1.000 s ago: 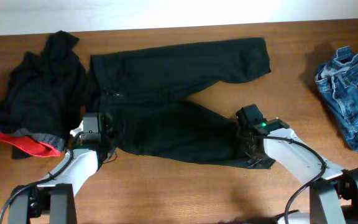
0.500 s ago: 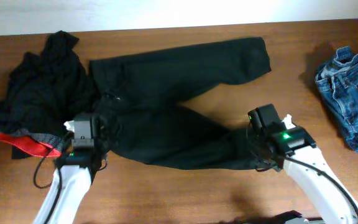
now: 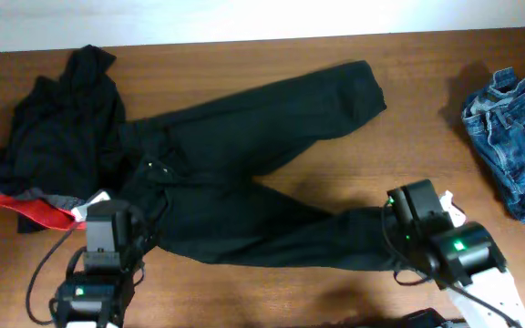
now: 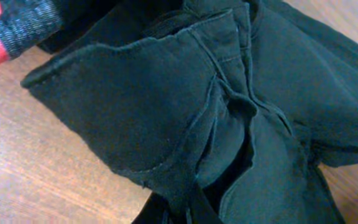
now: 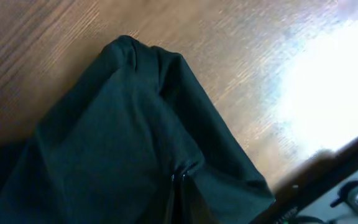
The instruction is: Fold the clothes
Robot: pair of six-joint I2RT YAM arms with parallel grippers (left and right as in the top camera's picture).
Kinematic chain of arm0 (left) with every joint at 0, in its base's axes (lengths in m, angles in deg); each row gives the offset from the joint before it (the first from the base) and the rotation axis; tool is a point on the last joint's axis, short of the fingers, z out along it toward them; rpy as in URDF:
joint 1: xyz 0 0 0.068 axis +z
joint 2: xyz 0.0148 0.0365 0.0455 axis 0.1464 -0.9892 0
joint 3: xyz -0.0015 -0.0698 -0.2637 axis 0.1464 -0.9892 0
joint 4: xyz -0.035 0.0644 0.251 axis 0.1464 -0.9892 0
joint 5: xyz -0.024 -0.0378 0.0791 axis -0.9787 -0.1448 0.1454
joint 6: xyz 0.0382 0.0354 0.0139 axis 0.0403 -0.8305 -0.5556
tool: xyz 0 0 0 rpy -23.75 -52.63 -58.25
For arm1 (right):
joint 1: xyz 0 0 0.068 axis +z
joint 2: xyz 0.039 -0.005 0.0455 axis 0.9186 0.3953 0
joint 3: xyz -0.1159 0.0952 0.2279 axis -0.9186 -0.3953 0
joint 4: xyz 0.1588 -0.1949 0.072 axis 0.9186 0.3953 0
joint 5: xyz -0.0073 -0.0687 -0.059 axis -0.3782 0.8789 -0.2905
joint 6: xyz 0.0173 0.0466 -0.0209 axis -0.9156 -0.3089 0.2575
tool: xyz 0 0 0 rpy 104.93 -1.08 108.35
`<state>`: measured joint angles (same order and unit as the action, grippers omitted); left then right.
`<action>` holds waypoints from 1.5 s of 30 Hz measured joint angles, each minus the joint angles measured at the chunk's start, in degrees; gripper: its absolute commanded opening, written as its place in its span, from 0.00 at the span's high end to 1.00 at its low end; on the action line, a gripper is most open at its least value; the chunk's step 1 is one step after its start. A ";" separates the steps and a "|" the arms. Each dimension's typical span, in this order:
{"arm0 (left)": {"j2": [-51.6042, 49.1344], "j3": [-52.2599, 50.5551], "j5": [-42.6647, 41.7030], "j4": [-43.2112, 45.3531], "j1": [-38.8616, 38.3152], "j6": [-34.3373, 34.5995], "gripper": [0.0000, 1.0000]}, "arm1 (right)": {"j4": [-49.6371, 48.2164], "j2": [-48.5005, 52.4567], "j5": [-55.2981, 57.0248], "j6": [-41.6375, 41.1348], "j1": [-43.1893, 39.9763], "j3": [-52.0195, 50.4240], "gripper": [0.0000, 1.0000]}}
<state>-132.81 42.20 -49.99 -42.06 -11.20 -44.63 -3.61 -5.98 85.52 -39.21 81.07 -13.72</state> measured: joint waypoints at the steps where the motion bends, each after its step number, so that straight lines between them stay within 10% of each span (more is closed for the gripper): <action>1: 0.94 0.00 0.00 -1.20 0.00 0.00 0.99 | 1.46 -1.55 -0.11 0.00 0.00 0.00 0.96; 11: 3.15 -0.07 1.79 -0.61 0.00 0.00 0.99 | -13.68 -5.03 0.02 7.15 0.00 -0.04 0.96; 20: -1.66 -0.11 9.14 12.13 -0.07 -0.02 0.99 | -40.63 16.02 0.79 16.33 -3.63 0.42 0.96; 34: -29.49 -0.11 15.45 43.69 -7.43 -0.02 0.99 | -57.44 31.63 -0.61 23.76 -12.44 11.28 0.96; 45: -33.35 -0.15 25.90 61.51 -9.86 -0.02 0.99 | -77.35 41.75 -0.74 24.02 -12.33 11.28 0.96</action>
<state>-166.16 42.05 -24.09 19.45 -21.06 -44.65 -80.96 35.76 84.78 -15.19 68.74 -2.44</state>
